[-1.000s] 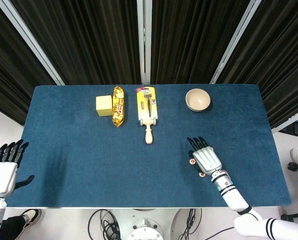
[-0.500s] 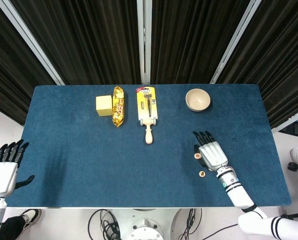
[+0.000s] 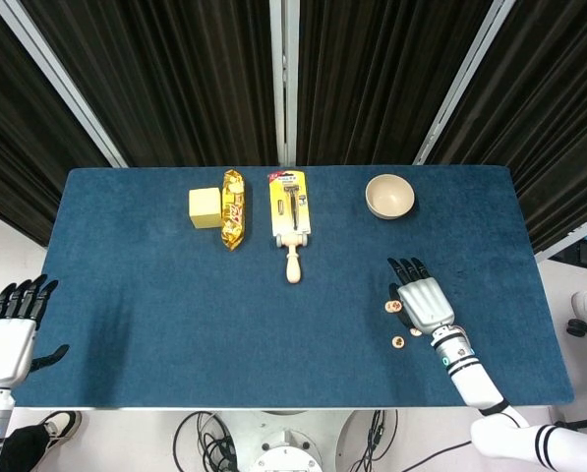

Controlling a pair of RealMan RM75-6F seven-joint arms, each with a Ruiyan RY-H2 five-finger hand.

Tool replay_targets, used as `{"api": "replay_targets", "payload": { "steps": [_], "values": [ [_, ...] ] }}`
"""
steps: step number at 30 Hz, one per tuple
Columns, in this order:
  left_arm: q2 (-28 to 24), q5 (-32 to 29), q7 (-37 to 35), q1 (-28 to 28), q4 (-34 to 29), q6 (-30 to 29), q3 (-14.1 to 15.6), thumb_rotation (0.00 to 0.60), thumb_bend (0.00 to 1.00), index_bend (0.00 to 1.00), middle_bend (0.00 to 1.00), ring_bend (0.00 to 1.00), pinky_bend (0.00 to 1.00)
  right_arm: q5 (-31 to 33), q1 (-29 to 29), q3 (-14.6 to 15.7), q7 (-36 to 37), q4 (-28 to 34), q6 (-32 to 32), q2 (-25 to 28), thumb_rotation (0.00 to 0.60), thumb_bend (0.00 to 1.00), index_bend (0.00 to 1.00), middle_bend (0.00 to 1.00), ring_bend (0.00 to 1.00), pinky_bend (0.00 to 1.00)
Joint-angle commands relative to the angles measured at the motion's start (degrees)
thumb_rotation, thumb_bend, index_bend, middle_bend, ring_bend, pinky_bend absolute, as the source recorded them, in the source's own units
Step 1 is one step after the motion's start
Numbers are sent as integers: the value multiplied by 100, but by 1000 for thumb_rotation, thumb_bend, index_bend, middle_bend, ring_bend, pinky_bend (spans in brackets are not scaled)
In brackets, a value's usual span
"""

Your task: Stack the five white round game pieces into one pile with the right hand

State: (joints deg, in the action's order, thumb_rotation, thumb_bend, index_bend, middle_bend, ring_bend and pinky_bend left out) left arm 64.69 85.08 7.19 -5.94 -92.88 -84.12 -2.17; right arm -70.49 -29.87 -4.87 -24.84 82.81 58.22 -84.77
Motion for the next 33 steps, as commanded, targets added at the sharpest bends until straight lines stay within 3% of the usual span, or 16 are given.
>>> {"api": "replay_targets", "payload": {
  "steps": [1, 33],
  "values": [
    [-1, 1, -9, 1, -1, -4, -1, 600, 130, 77, 0, 0, 0, 25, -10, -3, -9, -25, -4, -31, 600, 285, 547, 0, 0, 0],
    [-16, -19, -84, 2, 18, 9, -5, 600, 131, 77, 0, 0, 0, 215, -113, 20, -41, -4, -106, -53, 600, 282, 415, 0, 0, 0]
  ]
}}
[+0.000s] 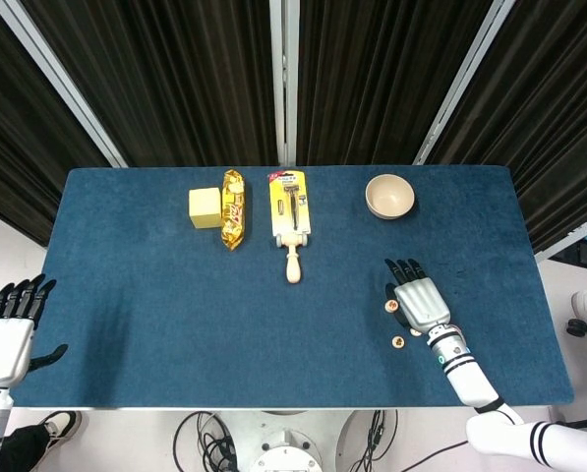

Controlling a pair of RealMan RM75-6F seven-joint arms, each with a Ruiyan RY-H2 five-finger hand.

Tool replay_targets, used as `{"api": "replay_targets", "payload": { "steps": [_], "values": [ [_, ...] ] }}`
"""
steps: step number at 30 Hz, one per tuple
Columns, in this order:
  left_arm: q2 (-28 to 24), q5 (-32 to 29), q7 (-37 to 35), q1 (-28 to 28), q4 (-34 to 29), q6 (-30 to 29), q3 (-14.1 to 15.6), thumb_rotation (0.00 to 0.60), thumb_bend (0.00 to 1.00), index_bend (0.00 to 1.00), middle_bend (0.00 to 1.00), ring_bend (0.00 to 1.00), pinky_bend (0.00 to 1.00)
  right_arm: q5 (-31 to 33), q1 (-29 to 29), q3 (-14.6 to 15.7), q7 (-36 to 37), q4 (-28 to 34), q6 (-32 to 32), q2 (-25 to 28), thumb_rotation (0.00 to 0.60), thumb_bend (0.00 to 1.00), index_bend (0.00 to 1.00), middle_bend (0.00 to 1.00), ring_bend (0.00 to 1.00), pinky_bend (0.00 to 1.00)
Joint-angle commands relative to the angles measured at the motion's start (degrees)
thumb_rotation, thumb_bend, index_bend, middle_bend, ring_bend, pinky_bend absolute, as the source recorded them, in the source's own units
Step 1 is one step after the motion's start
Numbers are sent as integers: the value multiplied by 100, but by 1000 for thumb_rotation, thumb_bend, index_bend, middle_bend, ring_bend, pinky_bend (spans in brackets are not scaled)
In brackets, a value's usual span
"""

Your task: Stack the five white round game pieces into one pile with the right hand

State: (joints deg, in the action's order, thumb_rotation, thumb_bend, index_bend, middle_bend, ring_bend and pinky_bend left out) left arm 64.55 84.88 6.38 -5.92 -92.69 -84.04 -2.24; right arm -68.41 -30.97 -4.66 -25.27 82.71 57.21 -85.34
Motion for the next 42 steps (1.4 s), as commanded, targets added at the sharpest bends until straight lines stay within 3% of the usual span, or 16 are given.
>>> {"api": "replay_targets", "payload": {
  "steps": [1, 12, 22, 27, 42],
  "values": [
    [-5, 1, -5, 0, -4, 2, 2, 600, 131, 77, 0, 0, 0, 12, -4, 2, 2, 12, -9, 10, 600, 282, 411, 0, 0, 0],
    [-32, 22, -34, 19, -36, -49, -3, 600, 131, 77, 0, 0, 0, -252, 147, 80, 135, 389, 322, 360, 600, 278, 383, 0, 0, 0],
    [-17, 59, 47, 2, -74, -19, 21, 600, 131, 77, 0, 0, 0, -787, 709, 634, 414, 752, 798, 954, 600, 266, 383, 0, 0, 0],
    [-4, 61, 101, -6, -89, -4, 29, 600, 131, 77, 0, 0, 0, -894, 828, 724, 518, 582, 824, 894, 600, 265, 383, 0, 0, 0],
    [-20, 45, 38, 2, -75, -9, 22, 600, 131, 77, 0, 0, 0, -867, 883, 625, 482, 86, 692, 454, 600, 265, 375, 0, 0, 0]
  ]
}}
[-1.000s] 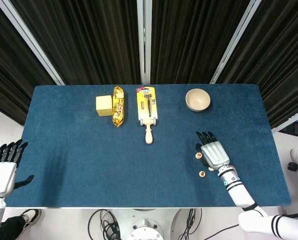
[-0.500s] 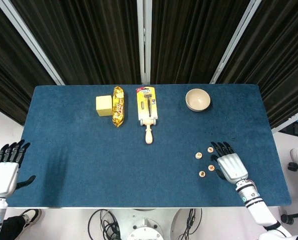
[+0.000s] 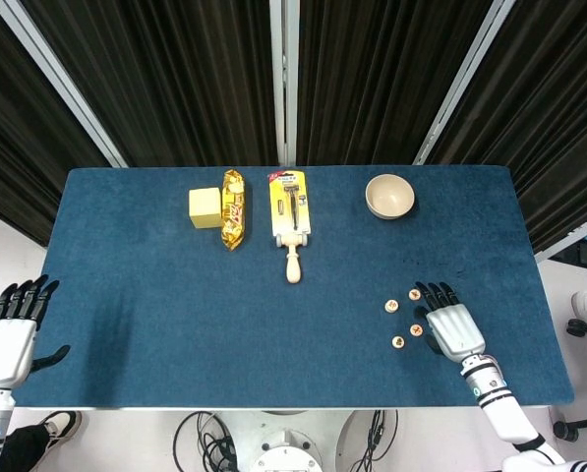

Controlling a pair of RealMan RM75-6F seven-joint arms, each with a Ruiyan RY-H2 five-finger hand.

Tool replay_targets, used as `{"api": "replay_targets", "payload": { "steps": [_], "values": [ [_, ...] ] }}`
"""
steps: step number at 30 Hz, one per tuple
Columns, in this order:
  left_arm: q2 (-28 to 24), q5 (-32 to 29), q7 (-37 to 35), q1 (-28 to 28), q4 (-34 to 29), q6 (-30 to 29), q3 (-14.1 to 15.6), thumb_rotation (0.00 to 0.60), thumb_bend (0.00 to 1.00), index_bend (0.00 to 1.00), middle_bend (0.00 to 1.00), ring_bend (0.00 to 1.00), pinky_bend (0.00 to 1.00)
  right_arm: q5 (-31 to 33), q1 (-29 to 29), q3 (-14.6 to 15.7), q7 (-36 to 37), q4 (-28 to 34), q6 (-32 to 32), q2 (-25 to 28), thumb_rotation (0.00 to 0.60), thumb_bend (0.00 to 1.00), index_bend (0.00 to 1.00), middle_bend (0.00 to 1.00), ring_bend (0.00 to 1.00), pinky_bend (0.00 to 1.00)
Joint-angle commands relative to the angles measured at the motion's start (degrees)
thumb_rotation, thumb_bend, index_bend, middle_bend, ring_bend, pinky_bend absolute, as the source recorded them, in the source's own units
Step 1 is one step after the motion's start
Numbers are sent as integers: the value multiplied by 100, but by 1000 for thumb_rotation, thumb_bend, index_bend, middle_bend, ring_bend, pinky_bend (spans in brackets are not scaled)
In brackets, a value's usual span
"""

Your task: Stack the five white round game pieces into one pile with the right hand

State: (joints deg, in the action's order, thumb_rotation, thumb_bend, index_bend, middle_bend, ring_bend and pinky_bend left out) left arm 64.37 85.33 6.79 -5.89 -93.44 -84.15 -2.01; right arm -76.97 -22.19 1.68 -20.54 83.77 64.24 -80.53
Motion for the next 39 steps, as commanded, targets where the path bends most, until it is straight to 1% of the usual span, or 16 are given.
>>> {"api": "replay_targets", "payload": {
  "steps": [1, 12, 25, 39],
  "values": [
    [-3, 0, -6, -1, -1, 1, -1, 600, 131, 77, 0, 0, 0, -22, 5, -14, 18, -26, -11, -40, 600, 265, 374, 0, 0, 0],
    [-6, 13, 3, -1, -18, -10, -2, 600, 131, 77, 0, 0, 0, -172, 37, -33, 82, -68, 18, -103, 600, 270, 373, 0, 0, 0],
    [-23, 19, -47, 11, -22, -35, -5, 600, 131, 77, 0, 0, 0, -154, 44, -67, 14, -95, -70, -179, 600, 282, 442, 0, 0, 0],
    [-24, -2, -20, 5, -36, -4, -2, 600, 131, 77, 0, 0, 0, -180, 64, -131, 75, -87, -48, -155, 600, 293, 493, 0, 0, 0]
  ]
}}
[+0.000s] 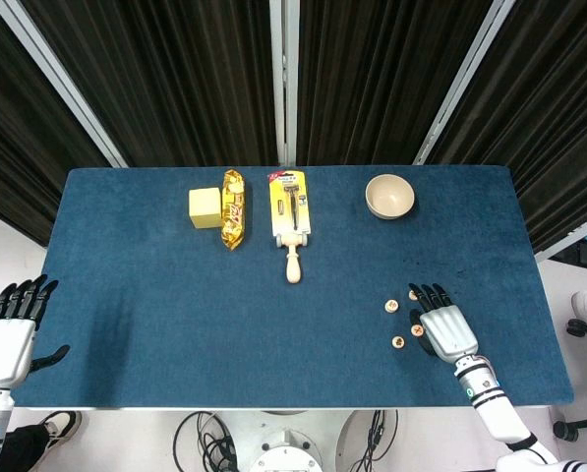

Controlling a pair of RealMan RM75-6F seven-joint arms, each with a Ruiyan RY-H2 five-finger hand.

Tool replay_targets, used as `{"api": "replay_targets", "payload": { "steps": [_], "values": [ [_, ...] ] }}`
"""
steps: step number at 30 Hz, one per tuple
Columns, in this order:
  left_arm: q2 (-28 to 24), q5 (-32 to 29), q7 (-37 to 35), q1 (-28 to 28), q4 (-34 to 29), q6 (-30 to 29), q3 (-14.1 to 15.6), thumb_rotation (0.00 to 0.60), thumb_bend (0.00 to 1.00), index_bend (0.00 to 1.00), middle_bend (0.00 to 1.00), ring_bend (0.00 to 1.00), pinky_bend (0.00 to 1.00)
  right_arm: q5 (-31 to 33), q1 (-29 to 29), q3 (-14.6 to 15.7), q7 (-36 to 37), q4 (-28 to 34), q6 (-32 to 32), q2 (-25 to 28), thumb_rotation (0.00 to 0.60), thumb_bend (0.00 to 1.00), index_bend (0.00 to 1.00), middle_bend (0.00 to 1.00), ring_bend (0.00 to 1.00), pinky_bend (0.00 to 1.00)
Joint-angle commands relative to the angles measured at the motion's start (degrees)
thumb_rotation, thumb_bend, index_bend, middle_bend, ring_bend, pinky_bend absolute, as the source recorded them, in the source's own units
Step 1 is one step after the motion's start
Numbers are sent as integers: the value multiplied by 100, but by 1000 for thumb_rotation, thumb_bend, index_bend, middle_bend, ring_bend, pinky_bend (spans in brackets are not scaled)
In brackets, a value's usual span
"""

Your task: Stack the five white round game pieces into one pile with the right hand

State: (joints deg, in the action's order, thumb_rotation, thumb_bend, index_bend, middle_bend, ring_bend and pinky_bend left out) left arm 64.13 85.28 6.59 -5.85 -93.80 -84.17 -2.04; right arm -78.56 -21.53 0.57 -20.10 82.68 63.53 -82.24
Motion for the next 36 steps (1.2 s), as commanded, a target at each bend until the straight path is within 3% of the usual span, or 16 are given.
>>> {"api": "replay_targets", "payload": {
  "steps": [1, 9, 19, 36],
  "values": [
    [-1, 4, 0, 2, -1, -5, 1, 600, 131, 77, 0, 0, 0, -35, -3, -36, 49, 40, 43, 31, 600, 296, 495, 0, 0, 0],
    [-3, 9, -9, -3, -5, 2, 3, 600, 131, 77, 0, 0, 0, -3, -204, -333, 14, 294, 18, 206, 600, 303, 507, 2, 0, 0],
    [-10, -9, -49, -1, 12, 7, -5, 600, 131, 77, 0, 0, 0, 585, -623, -636, -585, 338, -486, 35, 600, 305, 511, 5, 0, 0],
    [-38, 7, -121, 10, 26, -21, -9, 600, 131, 77, 0, 0, 0, 1022, -877, -654, -862, 329, -672, -153, 600, 305, 511, 5, 0, 0]
  ]
}}
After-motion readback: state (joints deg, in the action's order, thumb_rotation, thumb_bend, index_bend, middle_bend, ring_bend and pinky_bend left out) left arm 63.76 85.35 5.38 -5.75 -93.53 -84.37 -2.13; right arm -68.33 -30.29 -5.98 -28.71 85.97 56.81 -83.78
